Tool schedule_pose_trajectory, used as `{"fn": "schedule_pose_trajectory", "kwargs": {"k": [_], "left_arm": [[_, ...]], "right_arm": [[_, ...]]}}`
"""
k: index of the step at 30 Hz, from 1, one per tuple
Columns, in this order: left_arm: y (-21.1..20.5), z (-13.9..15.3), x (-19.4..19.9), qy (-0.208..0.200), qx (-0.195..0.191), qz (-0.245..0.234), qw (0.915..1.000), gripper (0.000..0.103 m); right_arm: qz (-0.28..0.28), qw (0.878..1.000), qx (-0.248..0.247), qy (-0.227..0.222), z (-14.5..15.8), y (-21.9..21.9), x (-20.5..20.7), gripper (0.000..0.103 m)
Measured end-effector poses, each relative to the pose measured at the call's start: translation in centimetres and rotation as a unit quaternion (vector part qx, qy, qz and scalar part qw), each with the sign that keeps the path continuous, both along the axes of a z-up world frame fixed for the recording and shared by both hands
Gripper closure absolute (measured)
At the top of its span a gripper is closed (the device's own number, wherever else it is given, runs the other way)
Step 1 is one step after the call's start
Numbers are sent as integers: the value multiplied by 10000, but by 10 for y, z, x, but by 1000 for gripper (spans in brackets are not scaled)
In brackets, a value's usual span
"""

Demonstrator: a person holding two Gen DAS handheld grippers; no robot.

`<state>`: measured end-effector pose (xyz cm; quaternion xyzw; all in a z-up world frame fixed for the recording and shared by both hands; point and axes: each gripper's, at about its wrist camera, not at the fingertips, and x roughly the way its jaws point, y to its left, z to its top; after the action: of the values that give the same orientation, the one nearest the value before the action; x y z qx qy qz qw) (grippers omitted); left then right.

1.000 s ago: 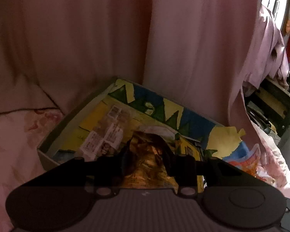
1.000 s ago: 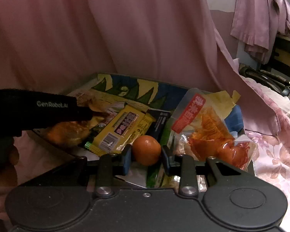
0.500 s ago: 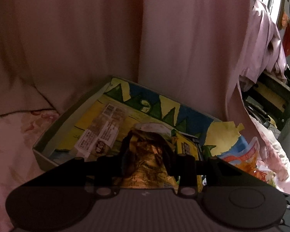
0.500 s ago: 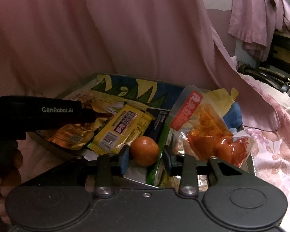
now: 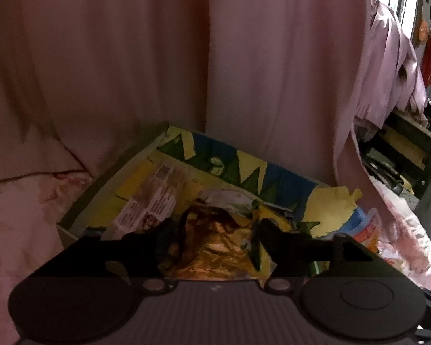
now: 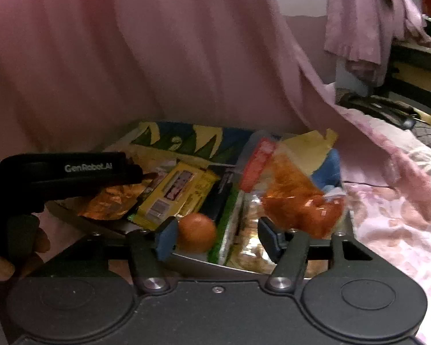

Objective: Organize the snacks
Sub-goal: 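Open both tools inside the tray to release the sweet and mandarin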

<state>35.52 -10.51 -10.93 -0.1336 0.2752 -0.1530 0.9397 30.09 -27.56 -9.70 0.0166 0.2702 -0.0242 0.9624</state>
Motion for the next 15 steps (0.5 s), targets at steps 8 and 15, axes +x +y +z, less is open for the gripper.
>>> {"fn": "schedule_pose_trajectory", "kwargs": {"k": [8, 15], "left_arm": [[2, 35, -25, -341, 39, 208, 9992, 12], [5, 67, -58, -641, 219, 345, 9971, 2]], "right_arm": [[-263, 9986, 177, -412, 30, -15, -29, 21], [-502, 9942, 218, -928, 60, -27, -66, 5]]}}
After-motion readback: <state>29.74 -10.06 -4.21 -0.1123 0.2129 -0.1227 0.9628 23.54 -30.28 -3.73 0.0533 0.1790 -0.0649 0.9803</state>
